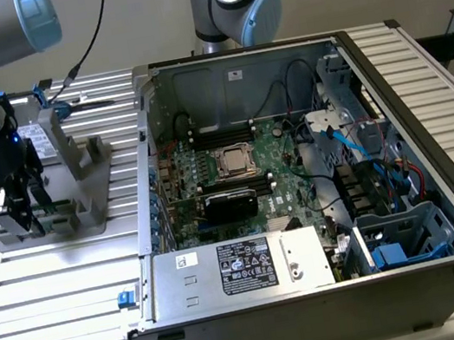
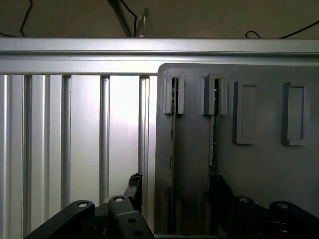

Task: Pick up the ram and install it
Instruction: 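Pick up the ram and move it above insertion slot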

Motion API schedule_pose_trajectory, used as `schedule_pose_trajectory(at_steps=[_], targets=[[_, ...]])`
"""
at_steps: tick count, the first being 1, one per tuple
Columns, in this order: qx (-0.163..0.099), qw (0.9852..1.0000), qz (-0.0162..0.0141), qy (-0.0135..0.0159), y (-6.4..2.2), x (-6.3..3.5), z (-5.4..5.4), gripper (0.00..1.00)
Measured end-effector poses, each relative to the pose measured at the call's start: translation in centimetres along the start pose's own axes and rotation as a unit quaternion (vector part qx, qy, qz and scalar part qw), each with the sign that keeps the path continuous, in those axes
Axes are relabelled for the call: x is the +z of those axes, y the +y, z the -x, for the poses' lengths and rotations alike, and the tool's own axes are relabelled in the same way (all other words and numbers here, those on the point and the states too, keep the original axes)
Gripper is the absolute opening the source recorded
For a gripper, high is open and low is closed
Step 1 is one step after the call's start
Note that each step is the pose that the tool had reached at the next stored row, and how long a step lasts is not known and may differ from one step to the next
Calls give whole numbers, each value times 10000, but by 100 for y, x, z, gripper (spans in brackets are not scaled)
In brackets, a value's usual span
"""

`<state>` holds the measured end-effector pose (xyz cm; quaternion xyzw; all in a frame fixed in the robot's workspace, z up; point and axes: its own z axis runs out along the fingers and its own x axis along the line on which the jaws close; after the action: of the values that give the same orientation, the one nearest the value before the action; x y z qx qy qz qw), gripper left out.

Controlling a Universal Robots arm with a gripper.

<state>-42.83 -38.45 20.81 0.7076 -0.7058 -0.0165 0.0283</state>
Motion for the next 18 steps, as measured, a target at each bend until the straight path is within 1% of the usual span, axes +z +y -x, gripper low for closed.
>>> schedule_pose_trajectory(at_steps=[3, 4, 9, 10, 18], targets=[[0, 10000, 0, 0, 0, 0, 0, 65], [0, 10000, 0, 0, 0, 0, 0, 58], [0, 10000, 0, 0, 0, 0, 0, 56], [0, 10000, 0, 0, 0, 0, 0, 49], [0, 10000, 0, 0, 0, 5, 0, 49]])
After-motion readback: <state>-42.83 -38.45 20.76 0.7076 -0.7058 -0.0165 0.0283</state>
